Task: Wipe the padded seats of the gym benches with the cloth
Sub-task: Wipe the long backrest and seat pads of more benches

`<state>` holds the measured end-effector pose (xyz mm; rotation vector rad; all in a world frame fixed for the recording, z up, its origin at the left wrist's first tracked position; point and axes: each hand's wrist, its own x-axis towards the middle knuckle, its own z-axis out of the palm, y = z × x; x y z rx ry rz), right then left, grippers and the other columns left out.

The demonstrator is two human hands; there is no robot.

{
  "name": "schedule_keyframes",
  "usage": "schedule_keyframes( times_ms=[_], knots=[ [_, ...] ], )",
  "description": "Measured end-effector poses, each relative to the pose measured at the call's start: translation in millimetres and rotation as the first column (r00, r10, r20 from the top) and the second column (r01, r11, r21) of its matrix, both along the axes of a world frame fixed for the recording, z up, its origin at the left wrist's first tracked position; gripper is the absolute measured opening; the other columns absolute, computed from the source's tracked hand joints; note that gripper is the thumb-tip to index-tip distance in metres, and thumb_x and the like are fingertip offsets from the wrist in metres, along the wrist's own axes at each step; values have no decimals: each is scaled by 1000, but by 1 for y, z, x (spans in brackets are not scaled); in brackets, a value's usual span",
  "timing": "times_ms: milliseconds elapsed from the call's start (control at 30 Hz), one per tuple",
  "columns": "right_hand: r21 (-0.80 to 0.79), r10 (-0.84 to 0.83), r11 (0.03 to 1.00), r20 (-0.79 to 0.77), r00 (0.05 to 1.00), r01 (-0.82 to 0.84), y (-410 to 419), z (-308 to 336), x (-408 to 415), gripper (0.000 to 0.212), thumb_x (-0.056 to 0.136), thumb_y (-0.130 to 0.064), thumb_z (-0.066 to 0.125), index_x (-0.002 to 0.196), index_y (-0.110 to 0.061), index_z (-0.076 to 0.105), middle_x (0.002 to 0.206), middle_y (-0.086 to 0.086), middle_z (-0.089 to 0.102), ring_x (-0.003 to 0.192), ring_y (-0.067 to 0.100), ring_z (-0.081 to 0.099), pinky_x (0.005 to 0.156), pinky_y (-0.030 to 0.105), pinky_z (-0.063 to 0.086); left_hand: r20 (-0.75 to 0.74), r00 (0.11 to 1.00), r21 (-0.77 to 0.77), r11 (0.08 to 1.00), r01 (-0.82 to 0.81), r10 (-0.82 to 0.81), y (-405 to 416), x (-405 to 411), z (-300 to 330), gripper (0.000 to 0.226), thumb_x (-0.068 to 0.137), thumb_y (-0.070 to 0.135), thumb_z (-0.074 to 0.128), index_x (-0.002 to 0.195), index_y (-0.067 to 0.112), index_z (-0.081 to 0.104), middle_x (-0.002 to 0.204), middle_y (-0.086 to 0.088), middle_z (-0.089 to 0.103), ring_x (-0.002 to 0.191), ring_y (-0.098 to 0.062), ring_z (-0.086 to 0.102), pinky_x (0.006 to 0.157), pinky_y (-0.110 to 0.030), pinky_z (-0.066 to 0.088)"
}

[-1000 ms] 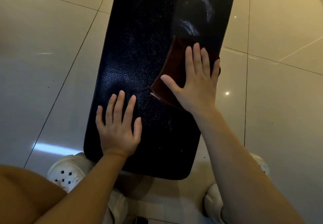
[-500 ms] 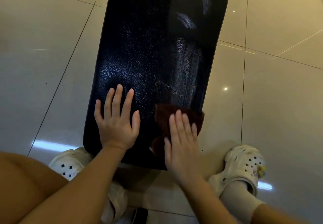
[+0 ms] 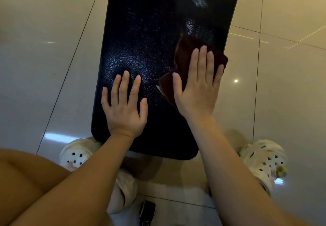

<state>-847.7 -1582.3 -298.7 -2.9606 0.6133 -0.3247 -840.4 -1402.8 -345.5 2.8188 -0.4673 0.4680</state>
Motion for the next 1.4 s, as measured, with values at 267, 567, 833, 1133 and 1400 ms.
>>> schedule_keyframes(
  times_ms=[267,567,833,1133,1400],
  knots=[
    [21,134,991,-78,988,-132,67,-43,-142,63,96,-35,39,151,-7,30,159,11,21,150,24,16,122,47,10,-51,999,13,1000,-11,11,0,-2,4,55,98,39,33,151,23,29,158,-8,30,146,-25,23,117,-51,12],
    [16,30,999,8,1000,-30,15,-7,-20,65,100,-46,24,155,-10,17,162,9,16,150,21,10,121,44,1,-42,999,17,1000,-2,3,0,-2,4,56,98,39,33,151,23,28,157,-8,30,146,-24,22,117,-50,11],
    [77,157,985,-27,987,-155,57,-21,-86,58,101,-37,33,152,-11,31,161,6,22,150,22,16,121,48,13,-43,999,35,999,-4,6,1,-1,5,56,98,39,33,151,22,28,157,-9,31,146,-25,23,116,-52,14],
    [117,157,980,15,987,-158,35,-2,-18,59,100,-38,31,153,-12,29,160,6,25,149,20,18,122,42,8,-38,999,30,1000,1,0,1,1,5,57,96,38,34,151,23,26,157,-10,31,145,-26,24,116,-53,15],
    [127,193,975,-65,979,-183,47,-13,-97,57,101,-38,31,151,-11,30,158,6,29,149,19,19,121,40,13,-26,1000,16,1000,3,-3,1,-1,6,54,98,38,34,149,21,32,155,-10,34,144,-27,27,116,-54,18]
  ],
)
